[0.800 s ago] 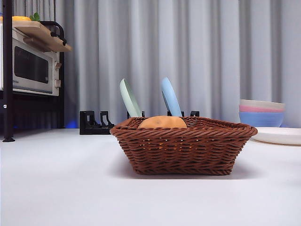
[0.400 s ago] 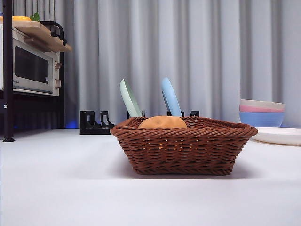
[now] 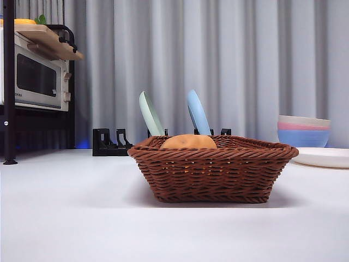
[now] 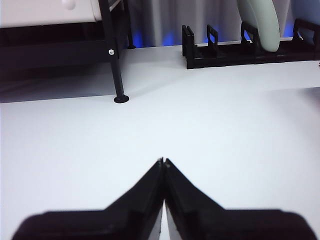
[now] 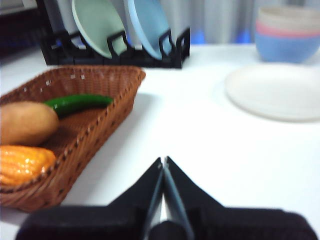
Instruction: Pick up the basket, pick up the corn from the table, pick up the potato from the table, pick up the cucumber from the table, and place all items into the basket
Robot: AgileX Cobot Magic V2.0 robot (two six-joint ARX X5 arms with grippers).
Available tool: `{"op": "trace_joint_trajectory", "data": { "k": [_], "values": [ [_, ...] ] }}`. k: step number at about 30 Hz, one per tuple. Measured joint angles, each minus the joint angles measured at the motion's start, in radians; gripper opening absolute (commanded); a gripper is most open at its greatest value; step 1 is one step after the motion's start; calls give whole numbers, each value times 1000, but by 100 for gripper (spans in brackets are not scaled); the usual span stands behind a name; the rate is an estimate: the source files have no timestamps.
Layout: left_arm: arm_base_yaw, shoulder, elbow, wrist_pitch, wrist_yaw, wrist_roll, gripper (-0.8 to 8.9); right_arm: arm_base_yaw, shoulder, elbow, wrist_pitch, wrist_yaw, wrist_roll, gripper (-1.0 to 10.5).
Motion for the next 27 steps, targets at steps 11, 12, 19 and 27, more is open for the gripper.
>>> {"op": "trace_joint_trajectory", "data": {
  "k": [11,12,19,27],
  "values": [
    [0,0,0,0,0,0,-3,0,27,0,-2,0,54,2],
    [0,0,0,0,0,0,-3,0,27,0,-2,0,54,2],
    [0,0,0,0,0,0,-4,0,27,0,-2,0,54,2],
    [0,0,0,0,0,0,-4,0,27,0,-2,0,54,2]
  ]
}}
